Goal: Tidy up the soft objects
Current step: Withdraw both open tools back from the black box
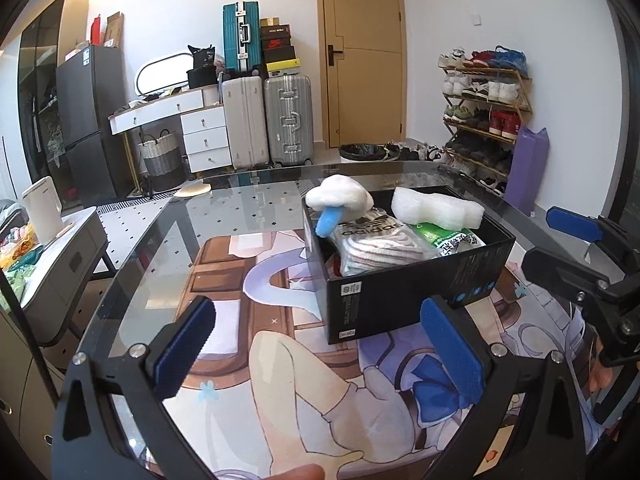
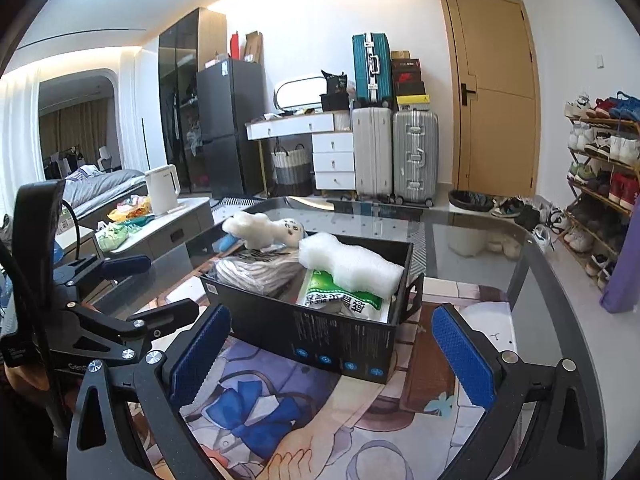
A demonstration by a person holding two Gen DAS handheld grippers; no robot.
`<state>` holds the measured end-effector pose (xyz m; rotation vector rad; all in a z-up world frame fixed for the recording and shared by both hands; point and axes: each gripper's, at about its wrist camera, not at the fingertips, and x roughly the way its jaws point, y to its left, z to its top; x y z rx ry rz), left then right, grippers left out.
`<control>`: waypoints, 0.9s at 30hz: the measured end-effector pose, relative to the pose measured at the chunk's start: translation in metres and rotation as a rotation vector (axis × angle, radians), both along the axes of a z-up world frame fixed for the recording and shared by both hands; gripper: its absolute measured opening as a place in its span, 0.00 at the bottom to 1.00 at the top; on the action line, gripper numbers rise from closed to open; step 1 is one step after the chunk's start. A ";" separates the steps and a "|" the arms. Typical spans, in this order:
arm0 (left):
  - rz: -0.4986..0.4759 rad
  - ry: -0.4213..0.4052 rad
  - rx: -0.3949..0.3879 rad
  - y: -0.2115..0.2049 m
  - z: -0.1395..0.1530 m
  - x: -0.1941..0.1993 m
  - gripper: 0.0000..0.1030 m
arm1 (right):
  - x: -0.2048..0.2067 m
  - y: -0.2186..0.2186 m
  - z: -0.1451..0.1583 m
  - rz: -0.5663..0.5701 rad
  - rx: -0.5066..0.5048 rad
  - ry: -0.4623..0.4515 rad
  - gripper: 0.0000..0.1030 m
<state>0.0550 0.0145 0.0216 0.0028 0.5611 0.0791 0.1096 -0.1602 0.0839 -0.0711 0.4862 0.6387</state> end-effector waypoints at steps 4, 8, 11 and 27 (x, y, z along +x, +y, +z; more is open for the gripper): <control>0.009 -0.013 -0.008 0.004 -0.002 -0.003 1.00 | 0.000 0.000 0.001 -0.002 0.003 -0.012 0.99; 0.014 -0.027 -0.022 0.006 -0.002 -0.003 1.00 | -0.002 0.001 0.000 -0.003 -0.008 -0.023 0.99; 0.018 -0.029 -0.035 0.006 -0.005 -0.002 1.00 | -0.002 0.002 -0.002 -0.005 -0.020 -0.030 0.99; 0.013 -0.051 -0.075 0.009 -0.006 -0.006 1.00 | -0.006 0.000 -0.006 0.001 -0.010 -0.045 0.99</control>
